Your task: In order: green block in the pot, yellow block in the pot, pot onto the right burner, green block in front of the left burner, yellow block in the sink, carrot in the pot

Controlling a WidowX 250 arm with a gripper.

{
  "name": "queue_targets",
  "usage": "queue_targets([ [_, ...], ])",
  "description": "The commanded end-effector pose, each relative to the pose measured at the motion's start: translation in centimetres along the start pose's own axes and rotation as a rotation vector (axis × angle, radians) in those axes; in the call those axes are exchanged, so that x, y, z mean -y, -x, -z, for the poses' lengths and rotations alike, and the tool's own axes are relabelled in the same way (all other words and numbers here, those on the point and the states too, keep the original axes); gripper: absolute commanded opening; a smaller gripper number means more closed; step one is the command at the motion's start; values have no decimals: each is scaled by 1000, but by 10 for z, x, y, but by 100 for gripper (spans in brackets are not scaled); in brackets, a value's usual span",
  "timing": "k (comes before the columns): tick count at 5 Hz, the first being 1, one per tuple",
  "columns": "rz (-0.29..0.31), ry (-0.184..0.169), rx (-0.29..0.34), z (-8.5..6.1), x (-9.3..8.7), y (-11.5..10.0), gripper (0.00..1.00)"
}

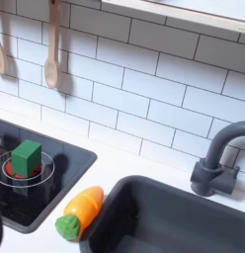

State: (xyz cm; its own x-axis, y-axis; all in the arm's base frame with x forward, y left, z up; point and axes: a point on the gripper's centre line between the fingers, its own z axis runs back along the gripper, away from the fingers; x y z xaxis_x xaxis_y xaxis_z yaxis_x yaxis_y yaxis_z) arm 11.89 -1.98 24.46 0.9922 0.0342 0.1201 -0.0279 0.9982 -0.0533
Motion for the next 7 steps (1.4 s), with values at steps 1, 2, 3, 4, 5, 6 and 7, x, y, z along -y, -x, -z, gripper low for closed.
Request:
queue_targets([
  [1, 0, 0, 0, 0, 0, 0, 100],
  [2, -28, -52, 36, -1, -39, -23, 100],
  [3, -65, -39, 19, 8, -41, -26, 100],
  [4, -64, -39, 32, 9, -46, -32, 100],
  [5, -77, -64, 37, 10, -57, -43, 100],
  [6, -80, -62, 58, 8, -63, -53, 100],
  [7, -93, -65, 51, 9, -66, -59, 100],
])
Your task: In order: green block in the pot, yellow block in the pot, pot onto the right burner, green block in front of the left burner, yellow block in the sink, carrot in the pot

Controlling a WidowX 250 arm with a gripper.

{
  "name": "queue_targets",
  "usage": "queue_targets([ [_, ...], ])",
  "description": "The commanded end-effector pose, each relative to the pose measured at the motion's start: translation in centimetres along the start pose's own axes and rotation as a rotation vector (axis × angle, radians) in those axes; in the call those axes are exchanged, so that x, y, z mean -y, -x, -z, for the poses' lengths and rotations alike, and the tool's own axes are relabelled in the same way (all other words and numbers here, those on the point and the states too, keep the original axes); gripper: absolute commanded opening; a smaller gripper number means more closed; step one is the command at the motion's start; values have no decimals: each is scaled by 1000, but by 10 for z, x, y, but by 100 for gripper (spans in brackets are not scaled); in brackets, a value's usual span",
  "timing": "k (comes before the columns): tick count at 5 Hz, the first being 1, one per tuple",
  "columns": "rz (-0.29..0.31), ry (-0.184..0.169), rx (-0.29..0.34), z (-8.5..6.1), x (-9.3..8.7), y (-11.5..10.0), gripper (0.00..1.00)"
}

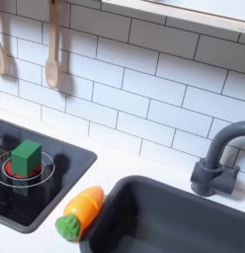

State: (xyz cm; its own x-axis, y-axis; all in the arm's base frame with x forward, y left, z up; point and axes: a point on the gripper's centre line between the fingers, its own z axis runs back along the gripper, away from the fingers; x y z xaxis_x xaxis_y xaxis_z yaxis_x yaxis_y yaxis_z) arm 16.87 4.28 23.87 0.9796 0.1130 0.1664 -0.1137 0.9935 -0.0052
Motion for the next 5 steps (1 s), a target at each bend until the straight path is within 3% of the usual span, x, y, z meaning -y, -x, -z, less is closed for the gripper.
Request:
queue_targets([
  [1, -22, -7, 9, 1, -7, -21, 100],
  [5, -89, -12, 17, 9, -18, -70, 100],
])
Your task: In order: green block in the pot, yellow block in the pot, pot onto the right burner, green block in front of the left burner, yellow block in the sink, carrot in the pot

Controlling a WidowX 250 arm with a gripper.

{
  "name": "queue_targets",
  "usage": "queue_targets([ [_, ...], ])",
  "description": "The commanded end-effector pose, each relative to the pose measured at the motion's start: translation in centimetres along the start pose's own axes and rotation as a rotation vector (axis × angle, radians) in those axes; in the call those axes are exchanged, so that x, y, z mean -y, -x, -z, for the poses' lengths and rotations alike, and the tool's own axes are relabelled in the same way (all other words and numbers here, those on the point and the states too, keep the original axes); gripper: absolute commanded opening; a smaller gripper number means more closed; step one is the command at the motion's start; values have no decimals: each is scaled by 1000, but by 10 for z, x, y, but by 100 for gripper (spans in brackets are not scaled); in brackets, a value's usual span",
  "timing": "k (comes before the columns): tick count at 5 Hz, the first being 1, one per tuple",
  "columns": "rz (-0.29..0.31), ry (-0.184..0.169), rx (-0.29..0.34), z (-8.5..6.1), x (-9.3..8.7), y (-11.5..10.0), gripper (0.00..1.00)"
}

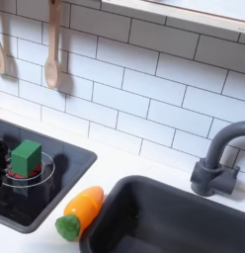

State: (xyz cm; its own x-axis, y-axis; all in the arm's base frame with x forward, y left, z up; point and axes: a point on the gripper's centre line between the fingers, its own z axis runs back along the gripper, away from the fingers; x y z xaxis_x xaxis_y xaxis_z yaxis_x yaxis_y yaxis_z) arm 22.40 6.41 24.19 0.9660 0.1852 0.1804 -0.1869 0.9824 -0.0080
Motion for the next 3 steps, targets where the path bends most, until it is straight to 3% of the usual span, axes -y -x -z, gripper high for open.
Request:
queue_targets([
  [1, -24, -13, 5, 8, -6, -28, 100],
  [3, -29, -15, 2, 17, -14, -51, 100],
])
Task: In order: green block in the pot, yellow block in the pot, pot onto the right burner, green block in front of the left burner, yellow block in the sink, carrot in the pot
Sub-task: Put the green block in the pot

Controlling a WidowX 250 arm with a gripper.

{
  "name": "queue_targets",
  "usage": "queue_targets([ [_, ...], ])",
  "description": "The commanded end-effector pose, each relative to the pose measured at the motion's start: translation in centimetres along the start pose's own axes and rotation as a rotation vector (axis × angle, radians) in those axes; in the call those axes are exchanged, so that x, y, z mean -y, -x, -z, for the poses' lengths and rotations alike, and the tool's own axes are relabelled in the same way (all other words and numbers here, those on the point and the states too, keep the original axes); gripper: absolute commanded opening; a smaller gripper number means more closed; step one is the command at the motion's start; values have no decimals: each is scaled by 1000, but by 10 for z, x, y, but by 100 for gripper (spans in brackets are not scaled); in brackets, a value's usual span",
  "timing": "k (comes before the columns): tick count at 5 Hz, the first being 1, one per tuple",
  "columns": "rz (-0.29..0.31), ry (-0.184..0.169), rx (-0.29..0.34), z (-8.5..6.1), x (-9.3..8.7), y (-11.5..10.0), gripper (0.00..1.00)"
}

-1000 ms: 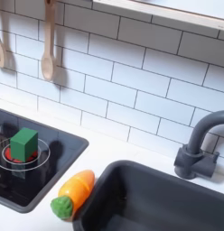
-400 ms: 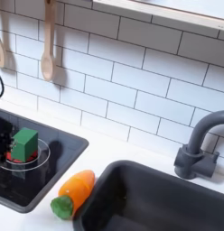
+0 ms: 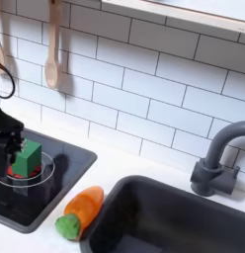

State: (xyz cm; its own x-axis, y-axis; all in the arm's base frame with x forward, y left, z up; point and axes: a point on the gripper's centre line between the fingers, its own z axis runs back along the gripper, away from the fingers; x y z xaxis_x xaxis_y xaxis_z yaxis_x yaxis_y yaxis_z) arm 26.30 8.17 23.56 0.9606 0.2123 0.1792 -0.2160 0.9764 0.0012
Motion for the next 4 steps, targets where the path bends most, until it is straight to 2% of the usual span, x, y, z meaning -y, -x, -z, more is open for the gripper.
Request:
queue_targets([
  [1, 3, -4, 8, 5, -6, -20, 100],
  [4, 7, -3, 7, 15, -8, -42, 100],
])
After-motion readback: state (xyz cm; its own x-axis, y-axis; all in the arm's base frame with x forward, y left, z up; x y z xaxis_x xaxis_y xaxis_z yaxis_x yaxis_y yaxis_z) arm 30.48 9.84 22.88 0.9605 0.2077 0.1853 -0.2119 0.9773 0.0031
